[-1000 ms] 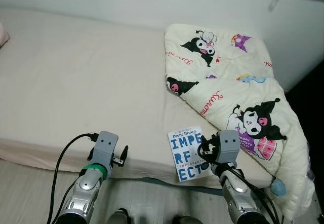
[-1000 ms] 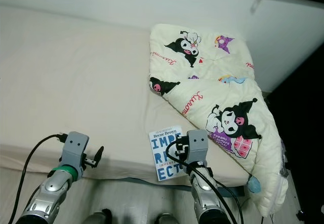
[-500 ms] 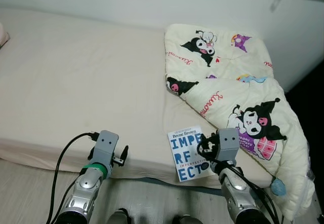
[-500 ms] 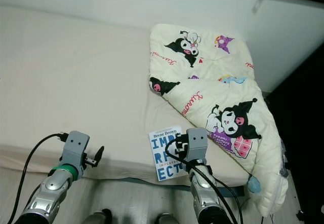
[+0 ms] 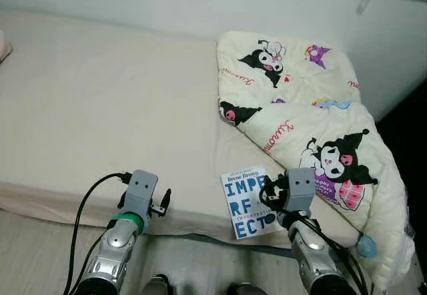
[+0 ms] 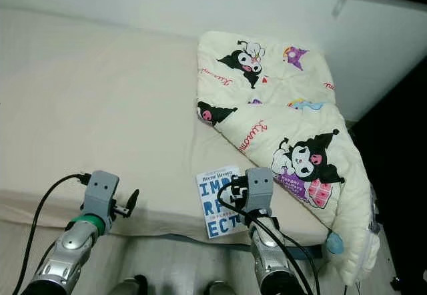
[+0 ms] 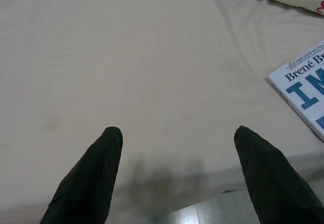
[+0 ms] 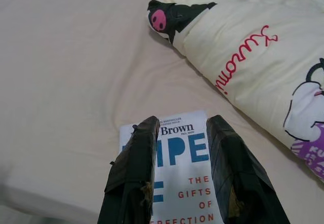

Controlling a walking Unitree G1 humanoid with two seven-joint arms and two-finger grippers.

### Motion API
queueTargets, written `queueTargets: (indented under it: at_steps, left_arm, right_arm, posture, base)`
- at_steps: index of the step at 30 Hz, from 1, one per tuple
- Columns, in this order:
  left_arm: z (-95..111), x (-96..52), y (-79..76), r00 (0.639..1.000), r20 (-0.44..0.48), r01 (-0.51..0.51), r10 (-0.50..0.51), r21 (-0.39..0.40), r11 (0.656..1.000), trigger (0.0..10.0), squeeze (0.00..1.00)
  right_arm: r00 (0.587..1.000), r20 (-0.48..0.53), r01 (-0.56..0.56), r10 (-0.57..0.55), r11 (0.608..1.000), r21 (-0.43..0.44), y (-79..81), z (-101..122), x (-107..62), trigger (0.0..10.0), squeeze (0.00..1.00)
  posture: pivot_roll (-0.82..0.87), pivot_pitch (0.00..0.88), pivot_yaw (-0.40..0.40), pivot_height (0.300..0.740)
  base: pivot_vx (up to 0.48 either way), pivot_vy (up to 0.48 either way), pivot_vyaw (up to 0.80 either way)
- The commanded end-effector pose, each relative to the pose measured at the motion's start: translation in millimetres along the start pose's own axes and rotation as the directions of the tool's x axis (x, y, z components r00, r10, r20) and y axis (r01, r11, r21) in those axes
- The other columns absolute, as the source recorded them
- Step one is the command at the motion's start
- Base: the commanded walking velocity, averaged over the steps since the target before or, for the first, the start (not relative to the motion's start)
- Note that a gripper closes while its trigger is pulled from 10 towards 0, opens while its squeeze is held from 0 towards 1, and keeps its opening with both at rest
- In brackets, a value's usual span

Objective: Clean up the room

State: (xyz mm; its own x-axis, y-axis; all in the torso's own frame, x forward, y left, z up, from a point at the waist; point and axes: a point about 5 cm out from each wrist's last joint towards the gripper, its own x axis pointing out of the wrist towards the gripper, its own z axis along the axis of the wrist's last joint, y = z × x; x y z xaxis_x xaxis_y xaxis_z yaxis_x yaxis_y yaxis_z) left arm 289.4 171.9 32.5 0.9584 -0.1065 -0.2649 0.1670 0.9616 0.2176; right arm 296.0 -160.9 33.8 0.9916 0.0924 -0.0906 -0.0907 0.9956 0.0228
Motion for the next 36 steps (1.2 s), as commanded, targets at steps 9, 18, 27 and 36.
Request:
queueTargets:
  at_steps: [9,18,27,36]
  left_arm:
    - [7.1,0.7,-9.3,0.997,0.028,0.072,-0.074,0.058,0.996,10.0,0.00]
    - [4.2,-0.5,-13.3,0.996,0.017,0.082,-0.083,0.059,0.995,10.0,0.00]
    - [-8.1,-4.8,-13.9,0.994,-0.032,0.106,-0.104,0.075,0.992,10.0,0.00]
    - [-26.6,-10.2,-27.6,0.978,-0.106,0.191,-0.177,0.136,0.972,10.0,0.00]
  right_arm:
    - [1.000,-0.023,0.018,-0.018,1.000,0.019,-3.4,-10.9,-10.7,10.0,0.00]
    - [0.999,-0.038,0.016,-0.015,1.000,0.016,-3.8,-14.9,-13.6,10.0,0.00]
    - [0.997,-0.070,0.013,-0.012,1.000,0.017,-4.5,-20.8,-16.1,10.0,0.00]
    - [0.967,-0.237,0.145,-0.097,0.970,0.195,-22.8,-54.3,-39.7,10.0,0.00]
  posture:
    - [0.04,0.128,-0.006,0.740]
    - [0.04,0.128,-0.008,0.740]
    - [0.04,0.119,-0.006,0.740]
    - [0.03,0.104,-0.005,0.740]
  base:
    - [0.000,0.000,0.00]
    - [0.000,0.000,0.00]
    - [0.000,0.000,0.00]
    - [0.000,0.000,0.00]
